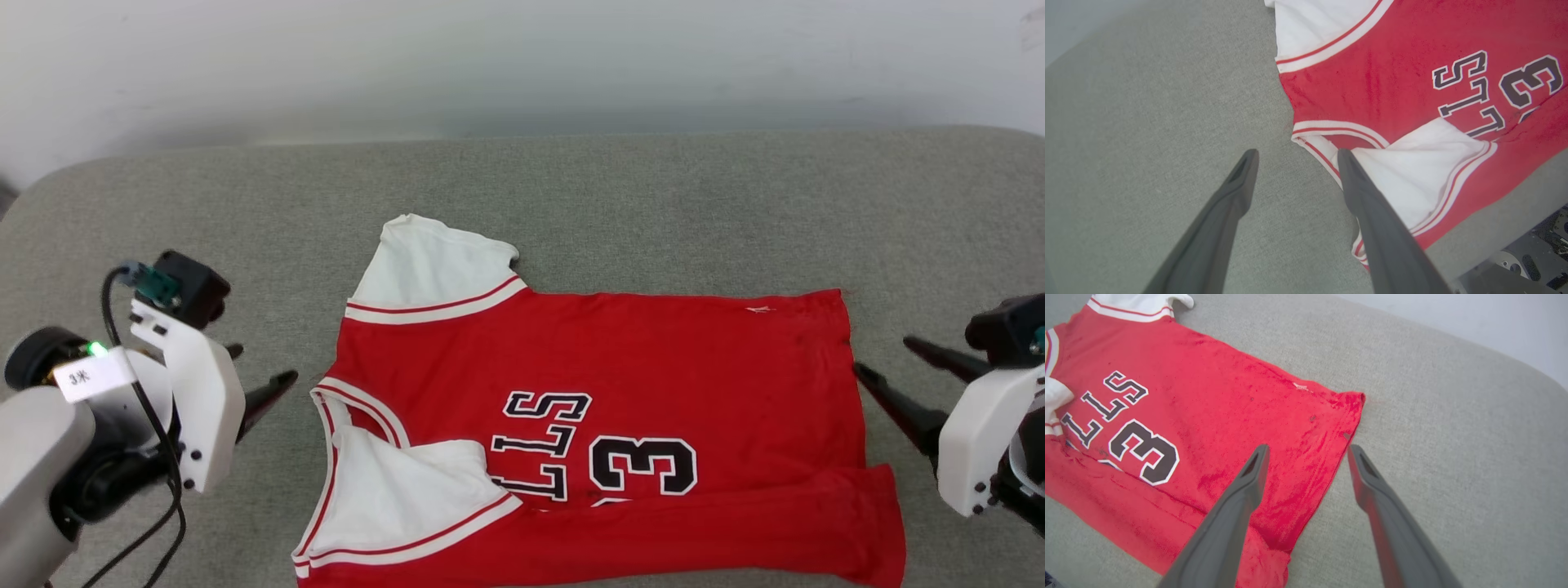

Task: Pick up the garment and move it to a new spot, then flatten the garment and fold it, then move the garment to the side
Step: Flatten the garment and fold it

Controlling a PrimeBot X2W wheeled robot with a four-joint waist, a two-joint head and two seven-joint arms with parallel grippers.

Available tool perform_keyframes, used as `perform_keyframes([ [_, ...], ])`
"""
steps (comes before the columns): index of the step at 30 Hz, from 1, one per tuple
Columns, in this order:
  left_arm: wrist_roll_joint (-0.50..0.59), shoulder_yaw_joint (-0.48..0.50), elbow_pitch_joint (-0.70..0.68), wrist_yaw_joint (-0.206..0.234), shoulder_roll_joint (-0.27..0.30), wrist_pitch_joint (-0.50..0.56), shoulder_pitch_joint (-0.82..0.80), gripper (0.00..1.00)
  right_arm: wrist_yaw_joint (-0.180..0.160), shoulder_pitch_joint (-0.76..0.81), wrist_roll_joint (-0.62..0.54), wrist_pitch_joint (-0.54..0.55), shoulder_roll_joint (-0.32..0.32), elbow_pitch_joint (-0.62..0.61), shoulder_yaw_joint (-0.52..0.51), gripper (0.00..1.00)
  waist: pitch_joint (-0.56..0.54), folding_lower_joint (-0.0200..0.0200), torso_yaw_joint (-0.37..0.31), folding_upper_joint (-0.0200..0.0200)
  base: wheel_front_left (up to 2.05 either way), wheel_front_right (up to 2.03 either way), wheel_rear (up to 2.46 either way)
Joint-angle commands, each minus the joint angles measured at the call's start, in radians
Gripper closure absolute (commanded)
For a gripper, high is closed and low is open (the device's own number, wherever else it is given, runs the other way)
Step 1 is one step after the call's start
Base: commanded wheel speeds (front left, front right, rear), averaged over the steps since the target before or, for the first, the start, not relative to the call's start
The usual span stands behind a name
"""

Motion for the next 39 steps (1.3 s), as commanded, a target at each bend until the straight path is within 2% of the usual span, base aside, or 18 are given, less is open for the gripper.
perform_keyframes([
  [1, 0.007, 0.008, 0.001, 0.004, -0.003, -0.011, -0.014, 0.00, 0.000, -0.005, -0.023, -0.021, 0.015, -0.008, -0.019, 0.00, 0.011, -0.0001, -0.010, 0.0000, 0.00, 0.00, 0.00],
  [6, 0.053, 0.052, 0.037, 0.021, -0.019, -0.052, -0.111, 0.00, 0.000, 0.029, -0.165, -0.152, 0.127, -0.062, -0.175, 0.00, 0.060, -0.0001, -0.043, 0.0000, 0.00, 0.00, 0.00],
  [10, 0.069, 0.073, 0.089, 0.012, -0.038, -0.033, -0.200, 0.00, 0.000, 0.075, -0.282, -0.234, 0.225, -0.132, -0.288, 0.00, 0.117, -0.0001, -0.074, 0.0000, 0.00, 0.00, 0.00],
  [14, 0.062, 0.092, 0.145, 0.000, -0.064, 0.011, -0.303, 0.00, 0.000, 0.127, -0.364, -0.284, 0.313, -0.214, -0.367, 0.00, 0.178, -0.0001, -0.105, 0.0000, 0.00, 0.00, 0.00],
  [19, 0.041, 0.097, 0.223, -0.016, -0.085, 0.132, -0.432, 0.00, 0.000, 0.161, -0.425, -0.298, 0.384, -0.293, -0.390, 0.00, 0.261, -0.0001, -0.152, 0.0000, 0.00, 0.00, 0.00],
  [27, 0.032, 0.050, 0.324, -0.031, -0.114, 0.370, -0.587, 0.00, 0.000, 0.140, -0.462, -0.297, 0.434, -0.335, -0.383, 0.00, 0.364, -0.0001, -0.212, 0.0000, 0.00, 0.00, 0.00],
  [33, 0.079, -0.006, 0.394, -0.042, -0.132, 0.452, -0.632, 0.00, -0.001, 0.114, -0.468, -0.297, 0.444, -0.327, -0.375, 0.00, 0.416, -0.0001, -0.241, 0.0000, 0.00, 0.00, 0.00],
  [39, 0.072, -0.042, 0.432, -0.058, -0.138, 0.501, -0.611, 0.00, -0.001, 0.096, -0.458, -0.305, 0.439, -0.310, -0.370, 0.00, 0.436, -0.0001, -0.252, 0.0000, 0.00, 0.00, 0.00],
])
